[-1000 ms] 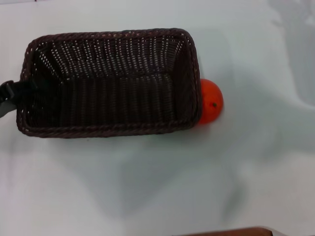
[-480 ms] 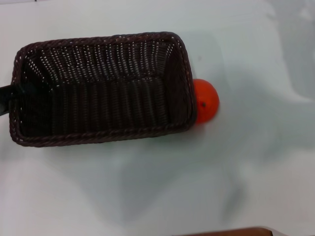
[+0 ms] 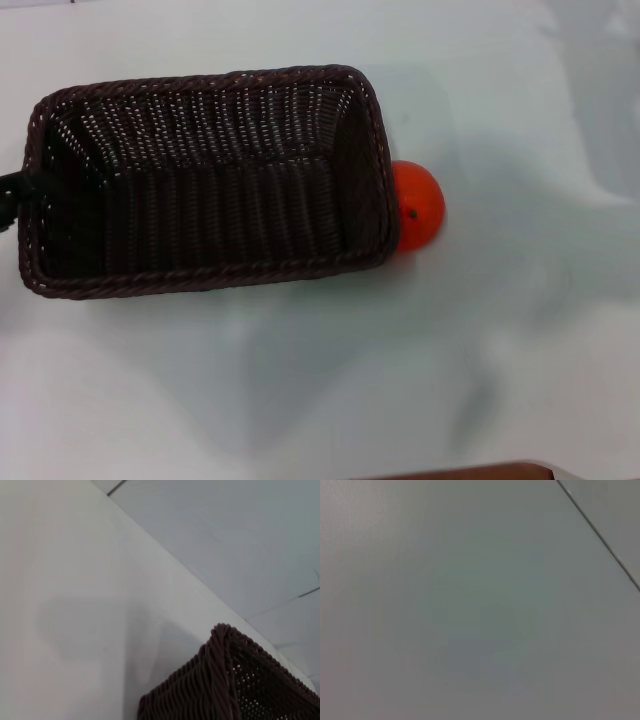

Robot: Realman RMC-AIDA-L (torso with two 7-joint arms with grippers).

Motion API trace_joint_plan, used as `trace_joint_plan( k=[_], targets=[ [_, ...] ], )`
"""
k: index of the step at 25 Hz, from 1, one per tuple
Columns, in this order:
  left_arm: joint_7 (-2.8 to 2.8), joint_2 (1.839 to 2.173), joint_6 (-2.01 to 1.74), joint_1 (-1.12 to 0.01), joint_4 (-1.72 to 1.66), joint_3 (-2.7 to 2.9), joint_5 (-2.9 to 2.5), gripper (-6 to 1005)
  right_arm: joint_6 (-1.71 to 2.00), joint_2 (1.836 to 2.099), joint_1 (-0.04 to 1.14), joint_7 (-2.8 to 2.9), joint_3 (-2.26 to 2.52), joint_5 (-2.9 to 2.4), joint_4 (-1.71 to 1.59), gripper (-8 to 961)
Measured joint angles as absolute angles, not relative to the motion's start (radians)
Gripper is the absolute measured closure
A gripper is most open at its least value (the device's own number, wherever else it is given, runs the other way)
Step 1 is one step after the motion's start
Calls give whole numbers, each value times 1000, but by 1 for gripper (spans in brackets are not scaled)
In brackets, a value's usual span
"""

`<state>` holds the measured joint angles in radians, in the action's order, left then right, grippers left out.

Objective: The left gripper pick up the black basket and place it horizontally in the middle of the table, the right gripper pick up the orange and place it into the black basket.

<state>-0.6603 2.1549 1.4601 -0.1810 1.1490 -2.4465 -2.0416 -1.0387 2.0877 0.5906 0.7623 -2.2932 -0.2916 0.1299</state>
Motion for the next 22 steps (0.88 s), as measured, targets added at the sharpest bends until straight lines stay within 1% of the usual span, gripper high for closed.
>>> trace_joint_plan(
  k=[8, 11, 13, 15, 17, 18, 19, 20, 21, 22],
  targets=[
    [-740, 2149, 1472, -185, 1142, -2551, -2037, 474, -1038, 2087, 591, 769, -2276, -298, 133, 29],
    [-818, 2151, 1472, -195, 1136, -2625, -2028, 472, -1038, 2078, 590, 787, -2225, -299, 147, 29],
    [-865, 2154, 1472, -198, 1132, -2661, -2010, 471, -1038, 2065, 584, 823, -2156, -300, 169, 29],
    [-955, 2157, 1471, -201, 1106, -2713, -1943, 470, -1037, 2043, 580, 877, -2070, -301, 186, 28],
    [-1056, 2157, 1474, -202, 1058, -2751, -1855, 468, -1037, 2010, 578, 940, -1972, -304, 198, 28],
    [-1131, 2157, 1479, -202, 1020, -2770, -1793, 468, -1038, 1988, 578, 977, -1916, -310, 204, 28],
    [-1194, 2157, 1485, -201, 993, -2780, -1746, 467, -1042, 1945, 578, 1057, -1825, -349, 225, 28],
    [-1270, 2158, 1493, -199, 959, -2790, -1686, 467, -1042, 1945, 578, 1057, -1825, -349, 225, 28],
    [-1339, 2159, 1502, -198, 921, -2796, -1631, 466, -1047, 1918, 578, 1113, -1780, -395, 243, 28],
    [-1406, 2160, 1511, -197, 885, -2801, -1578, 465, -1049, 1902, 578, 1149, -1763, -427, 255, 28]
  ],
)
